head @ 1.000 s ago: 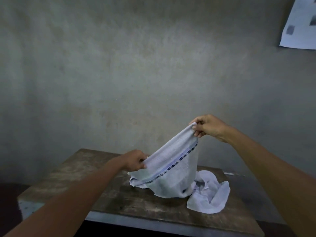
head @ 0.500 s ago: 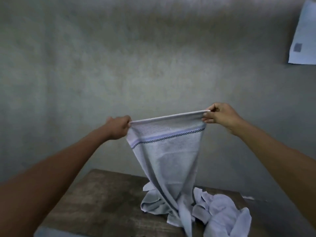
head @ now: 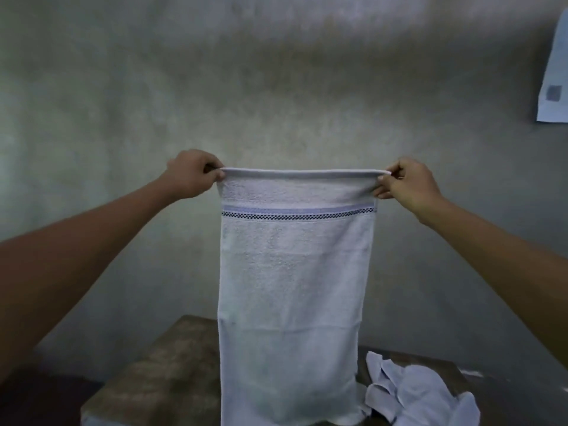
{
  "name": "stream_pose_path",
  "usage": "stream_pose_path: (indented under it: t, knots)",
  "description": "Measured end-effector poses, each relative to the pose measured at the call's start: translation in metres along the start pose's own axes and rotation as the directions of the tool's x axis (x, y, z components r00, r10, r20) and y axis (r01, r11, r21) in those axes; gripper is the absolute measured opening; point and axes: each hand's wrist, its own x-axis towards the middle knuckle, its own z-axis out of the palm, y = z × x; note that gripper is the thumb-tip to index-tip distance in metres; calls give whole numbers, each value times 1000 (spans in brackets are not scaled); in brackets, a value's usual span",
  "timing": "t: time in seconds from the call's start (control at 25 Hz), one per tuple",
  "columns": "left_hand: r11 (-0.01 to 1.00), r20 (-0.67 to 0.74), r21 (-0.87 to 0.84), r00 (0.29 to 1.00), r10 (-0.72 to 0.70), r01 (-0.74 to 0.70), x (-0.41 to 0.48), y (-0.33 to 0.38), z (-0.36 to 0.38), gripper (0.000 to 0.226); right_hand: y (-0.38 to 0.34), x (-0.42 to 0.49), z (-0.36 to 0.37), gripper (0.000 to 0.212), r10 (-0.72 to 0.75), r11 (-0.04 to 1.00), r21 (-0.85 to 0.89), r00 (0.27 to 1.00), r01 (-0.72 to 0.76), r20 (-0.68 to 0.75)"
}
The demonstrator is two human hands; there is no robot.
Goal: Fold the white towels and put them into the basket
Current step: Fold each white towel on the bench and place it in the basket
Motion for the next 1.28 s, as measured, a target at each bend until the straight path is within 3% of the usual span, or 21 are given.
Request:
stream_pose_path:
  t: [0.08,0.12,0.2,0.24,0.28,0.36,0.4,0.48,0.56,0.64,0.72,0.84,0.96,1.16,1.28]
  knots:
    - [945,47,-316,996,-73,84,-3,4,-3,11,-8,0,-7,25,-34,999,-1,995,34,-95]
    - [849,116,-509,988,-99,145,-6,6,-9,11,-14,1,-12,25,-28,1000,6,996,28,-85]
    - [541,312,-786,948,-70,298,-10,7,-23,11,-28,0,-23,25,40,990,138,999,-39,-2]
    - [416,389,-834,921,-22,362,-12,6,-30,10,-35,-1,-28,26,83,966,241,996,-92,45]
    - [358,438,-843,899,21,403,-11,3,-35,27,-40,-1,-33,26,124,933,329,988,-147,88]
    - [393,493,-807,870,34,442,-4,-4,-38,50,-45,4,-35,26,205,890,385,969,-244,138]
    - [478,501,-759,866,-4,442,-2,-6,-35,46,-44,6,-34,25,236,897,344,959,-277,157]
    - [744,469,-527,870,-150,412,1,-7,-19,22,-35,9,-25,22,277,937,161,940,-310,200]
    - [856,346,-372,909,-231,359,2,-8,7,9,-18,8,-16,20,303,948,29,923,-318,238]
    - [775,281,-496,917,-283,391,4,-9,33,8,-4,11,-7,20,307,942,67,923,-330,233]
    - [659,204,-654,926,-319,371,9,-7,45,10,3,19,-3,20,264,950,136,954,-282,139]
    - [623,34,-750,954,-298,221,24,4,39,9,-2,34,-10,20,178,960,224,984,-168,-28]
    - [604,-58,-789,965,-255,112,30,16,26,9,-16,36,-21,17,108,965,250,989,-79,-104]
    - [680,-40,-725,979,-201,110,10,30,6,12,-34,10,-41,17,69,986,159,989,-49,-128]
    - [715,91,-680,986,-140,164,-13,32,-8,18,-35,-17,-49,21,104,982,167,991,-90,-78]
